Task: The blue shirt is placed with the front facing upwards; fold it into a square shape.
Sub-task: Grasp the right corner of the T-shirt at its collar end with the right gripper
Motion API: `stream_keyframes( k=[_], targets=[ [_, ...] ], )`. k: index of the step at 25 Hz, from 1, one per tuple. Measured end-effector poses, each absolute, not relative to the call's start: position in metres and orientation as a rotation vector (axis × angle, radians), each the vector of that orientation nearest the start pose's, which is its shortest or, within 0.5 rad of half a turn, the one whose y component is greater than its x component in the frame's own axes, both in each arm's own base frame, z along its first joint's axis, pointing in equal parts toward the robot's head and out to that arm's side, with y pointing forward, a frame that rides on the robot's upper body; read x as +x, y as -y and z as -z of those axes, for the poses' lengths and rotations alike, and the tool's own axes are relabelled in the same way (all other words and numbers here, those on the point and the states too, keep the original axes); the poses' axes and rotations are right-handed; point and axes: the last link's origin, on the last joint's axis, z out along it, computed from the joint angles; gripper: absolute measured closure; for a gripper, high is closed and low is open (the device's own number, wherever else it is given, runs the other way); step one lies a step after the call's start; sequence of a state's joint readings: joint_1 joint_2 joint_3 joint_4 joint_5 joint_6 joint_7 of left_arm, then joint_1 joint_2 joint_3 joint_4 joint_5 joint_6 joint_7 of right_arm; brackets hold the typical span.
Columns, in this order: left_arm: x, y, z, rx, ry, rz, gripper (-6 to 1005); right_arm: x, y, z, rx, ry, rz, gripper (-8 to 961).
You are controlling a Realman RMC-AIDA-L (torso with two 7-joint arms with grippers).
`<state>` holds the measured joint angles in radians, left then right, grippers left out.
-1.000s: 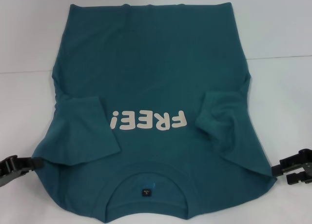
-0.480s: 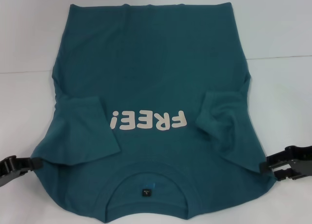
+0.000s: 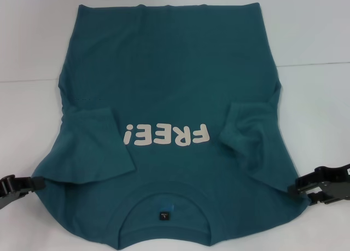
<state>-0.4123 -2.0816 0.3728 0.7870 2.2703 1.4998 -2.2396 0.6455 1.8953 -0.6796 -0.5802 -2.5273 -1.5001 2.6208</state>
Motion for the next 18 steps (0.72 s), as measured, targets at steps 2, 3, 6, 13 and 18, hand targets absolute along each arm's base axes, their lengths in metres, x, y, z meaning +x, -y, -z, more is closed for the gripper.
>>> stream_keyframes(
  k=[2,3,6,13,18],
  targets=[
    [-0.347,-0.299,-0.046,-1.964,1.856,0.702,967,0.324,-0.345,-0.045,-2.029,-2.121,-0.032,486],
    [-0.347,-0.299,-0.046,-1.964,1.856,0.702,967,0.323,-0.345,-0.044,-2.034,-2.118,-0.033,486],
    [-0.346,-0.299,-0.046,-1.966,1.857,0.703,966,0.320,-0.347,-0.042,-2.045,-2.110,-0.037,489],
    [-0.346,-0.299,-0.045,-1.968,1.858,0.705,965,0.311,-0.352,-0.035,-2.077,-2.095,-0.038,494],
    [-0.345,-0.300,-0.046,-1.964,1.855,0.726,964,0.308,-0.354,-0.038,-2.090,-2.076,-0.052,497]
  ],
)
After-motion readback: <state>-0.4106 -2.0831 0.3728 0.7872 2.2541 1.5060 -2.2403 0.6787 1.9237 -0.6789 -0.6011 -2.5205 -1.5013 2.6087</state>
